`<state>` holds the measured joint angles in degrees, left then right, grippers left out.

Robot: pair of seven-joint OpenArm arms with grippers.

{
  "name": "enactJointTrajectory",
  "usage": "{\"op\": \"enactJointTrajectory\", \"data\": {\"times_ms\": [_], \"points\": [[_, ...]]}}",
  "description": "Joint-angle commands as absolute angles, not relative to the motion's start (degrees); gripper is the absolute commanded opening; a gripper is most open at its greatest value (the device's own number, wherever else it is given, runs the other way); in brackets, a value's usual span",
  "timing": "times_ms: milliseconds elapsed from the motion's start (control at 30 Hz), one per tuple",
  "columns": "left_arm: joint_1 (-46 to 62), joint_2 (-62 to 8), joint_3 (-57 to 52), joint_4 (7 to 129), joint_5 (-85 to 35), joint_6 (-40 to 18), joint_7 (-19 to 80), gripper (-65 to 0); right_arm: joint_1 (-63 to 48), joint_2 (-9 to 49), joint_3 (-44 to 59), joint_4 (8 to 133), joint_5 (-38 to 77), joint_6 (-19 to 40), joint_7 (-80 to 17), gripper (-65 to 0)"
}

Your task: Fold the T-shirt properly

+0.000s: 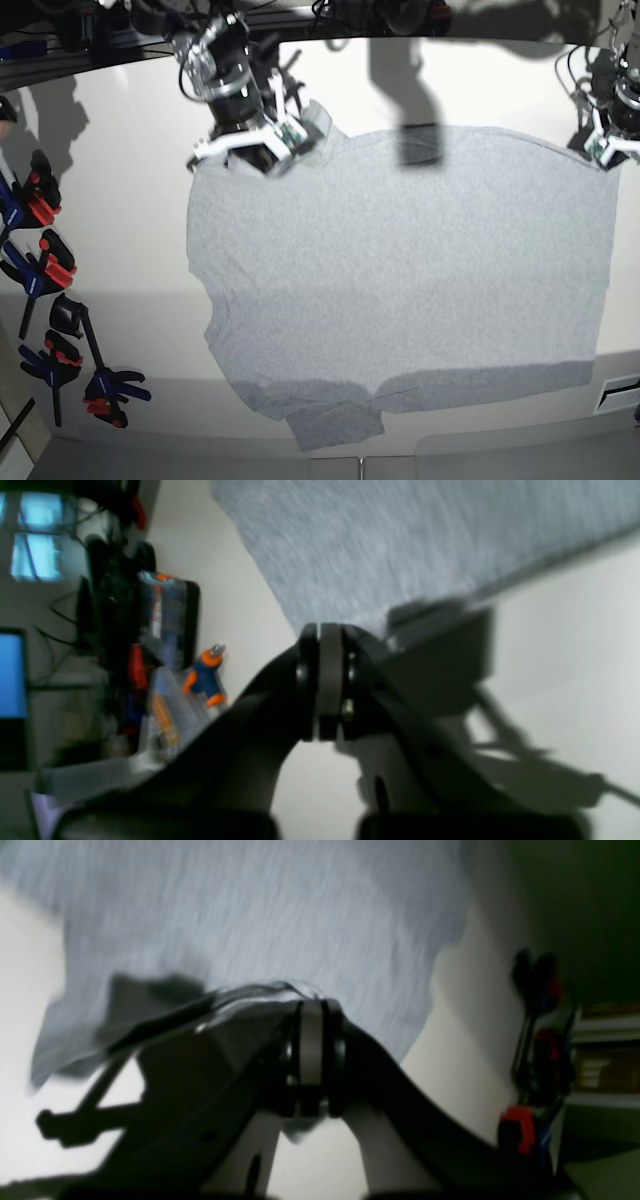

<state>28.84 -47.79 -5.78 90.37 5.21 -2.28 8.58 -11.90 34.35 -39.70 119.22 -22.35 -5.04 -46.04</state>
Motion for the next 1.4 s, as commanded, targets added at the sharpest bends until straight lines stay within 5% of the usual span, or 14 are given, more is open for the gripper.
{"op": "enactJointTrajectory", "data": {"times_ms": [0, 467, 767, 967, 1000, 1133, 1367], "points": [[27.4, -48.7, -6.4, 91.1, 4.0, -1.1, 7.4, -65.0, -10.0, 34.4, -39.4, 118.9, -23.3, -6.0, -45.0, -65.0], [13.6, -39.7, -6.3, 82.5, -4.6, -1.3, 8.8, -65.0, 8.2, 24.6, -39.4, 98.4, -18.8, -5.2, -43.9, -65.0], [15.1, -44.5, -6.4, 88.6, 3.6, -1.3, 29.2, -65.0, 8.7, 23.7, -39.4, 97.0, -19.3, -4.3, -43.7, -65.0], [15.9, -50.9, -6.4, 93.0, -0.5, -11.9, 25.8, -65.0, 8.7, 23.7, -39.4, 97.0, -19.3, -4.3, -43.7, -65.0], [15.9, -51.6, -6.4, 92.7, -1.5, -13.2, 24.1, -63.5, 8.7, 23.8, -39.4, 97.0, -19.3, -4.3, -43.8, -65.0], [16.0, -52.8, -6.4, 90.5, -1.9, -14.7, 21.3, -29.4, 8.7, 23.7, -39.4, 97.0, -19.3, -4.3, -43.9, -65.0], [10.7, -52.3, -6.4, 80.9, -19.4, -19.6, 38.3, -31.6, 8.7, 23.6, -39.4, 97.0, -19.3, -4.3, -44.3, -65.0]]}}
